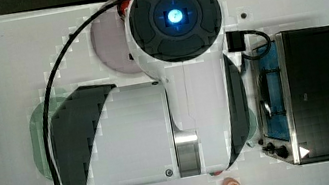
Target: Drag strainer left to right.
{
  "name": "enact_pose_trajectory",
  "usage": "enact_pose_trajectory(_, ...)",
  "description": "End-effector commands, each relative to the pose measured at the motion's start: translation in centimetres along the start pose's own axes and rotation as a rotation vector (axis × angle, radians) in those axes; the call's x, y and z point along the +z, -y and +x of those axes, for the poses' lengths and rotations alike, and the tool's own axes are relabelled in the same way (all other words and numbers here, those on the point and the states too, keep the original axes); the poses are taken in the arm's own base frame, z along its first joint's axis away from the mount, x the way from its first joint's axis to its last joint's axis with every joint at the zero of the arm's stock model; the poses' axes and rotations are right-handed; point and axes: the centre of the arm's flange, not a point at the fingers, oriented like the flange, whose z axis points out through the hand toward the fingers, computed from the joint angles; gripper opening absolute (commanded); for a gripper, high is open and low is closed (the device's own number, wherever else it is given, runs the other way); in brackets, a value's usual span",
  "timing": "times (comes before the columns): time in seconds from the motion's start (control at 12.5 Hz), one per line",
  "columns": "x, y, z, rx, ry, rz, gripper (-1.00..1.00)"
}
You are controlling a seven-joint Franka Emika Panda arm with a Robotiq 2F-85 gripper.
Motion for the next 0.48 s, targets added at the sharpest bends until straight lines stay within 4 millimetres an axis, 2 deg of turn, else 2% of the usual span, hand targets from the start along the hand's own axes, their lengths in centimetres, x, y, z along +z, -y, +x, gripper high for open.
enact_pose_trajectory(0.08,-8.4,-10.6,-5.2,0.111,-0.008,0.027,0.6)
enact_pose_trajectory(0.24,-8.3,-10.1,-5.6,0.107,-0.007,0.025,1.0)
enact_pose_trajectory(0.32,-8.1,-9.2,-6.1,0.097,-0.006,0.023,1.0)
enact_pose_trajectory(0.48,-7.0,-6.0,-8.3,0.034,0.01,0.007,1.0)
